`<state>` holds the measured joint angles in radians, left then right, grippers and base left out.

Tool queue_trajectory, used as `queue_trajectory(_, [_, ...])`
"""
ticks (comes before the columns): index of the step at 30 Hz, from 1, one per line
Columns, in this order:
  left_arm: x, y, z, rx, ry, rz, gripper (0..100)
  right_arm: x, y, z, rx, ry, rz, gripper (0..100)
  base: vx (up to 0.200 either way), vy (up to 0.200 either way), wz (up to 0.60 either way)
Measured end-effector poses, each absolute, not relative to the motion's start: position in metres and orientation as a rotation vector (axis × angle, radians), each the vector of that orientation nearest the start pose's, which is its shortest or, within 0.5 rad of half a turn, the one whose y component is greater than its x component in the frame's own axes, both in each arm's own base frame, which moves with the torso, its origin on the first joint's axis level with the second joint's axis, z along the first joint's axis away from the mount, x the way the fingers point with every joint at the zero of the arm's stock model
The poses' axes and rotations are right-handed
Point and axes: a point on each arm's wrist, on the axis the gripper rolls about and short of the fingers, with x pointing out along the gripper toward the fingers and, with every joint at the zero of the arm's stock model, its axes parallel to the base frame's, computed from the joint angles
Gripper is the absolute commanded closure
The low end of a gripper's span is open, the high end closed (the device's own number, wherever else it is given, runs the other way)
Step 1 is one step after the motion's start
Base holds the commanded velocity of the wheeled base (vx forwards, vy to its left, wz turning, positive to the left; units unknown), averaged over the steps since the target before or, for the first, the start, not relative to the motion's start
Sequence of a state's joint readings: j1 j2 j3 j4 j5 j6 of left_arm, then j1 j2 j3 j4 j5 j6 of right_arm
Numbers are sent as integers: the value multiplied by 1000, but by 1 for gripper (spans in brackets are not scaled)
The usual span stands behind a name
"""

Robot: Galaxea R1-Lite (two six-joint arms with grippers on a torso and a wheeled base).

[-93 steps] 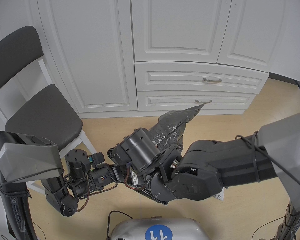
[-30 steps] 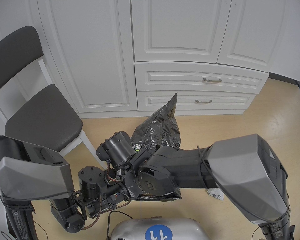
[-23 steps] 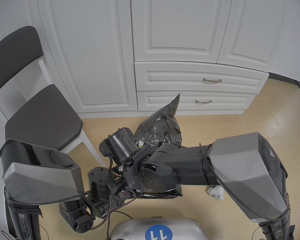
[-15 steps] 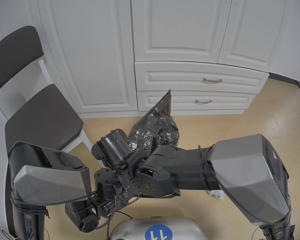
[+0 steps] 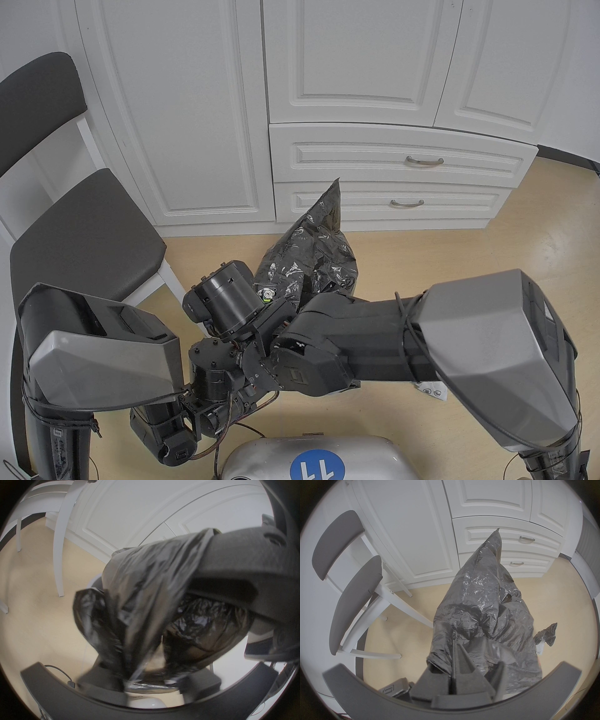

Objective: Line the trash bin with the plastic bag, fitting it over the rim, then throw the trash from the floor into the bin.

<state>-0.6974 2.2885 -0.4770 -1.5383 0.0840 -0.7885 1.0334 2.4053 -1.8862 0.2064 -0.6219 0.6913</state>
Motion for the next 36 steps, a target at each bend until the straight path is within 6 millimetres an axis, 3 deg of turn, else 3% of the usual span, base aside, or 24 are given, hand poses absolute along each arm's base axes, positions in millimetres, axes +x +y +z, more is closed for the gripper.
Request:
queue_trajectory(10, [246,-208,8,-643,502,-470,100,273,400,115,140,588,164,100,0,0,0])
queue_trajectory(11, [245,-209,9,-639,501,-478,100,276,398,115,143,587,157,0,0,0,0])
queue_trajectory(21, [246,-208,11,-644,493,-476,100,280,386,122,141,589,132,0,0,0,0])
queue_trajectory(36, [247,-207,13,-650,486,-480,100,295,338,161,210,559,62,0,0,0,0])
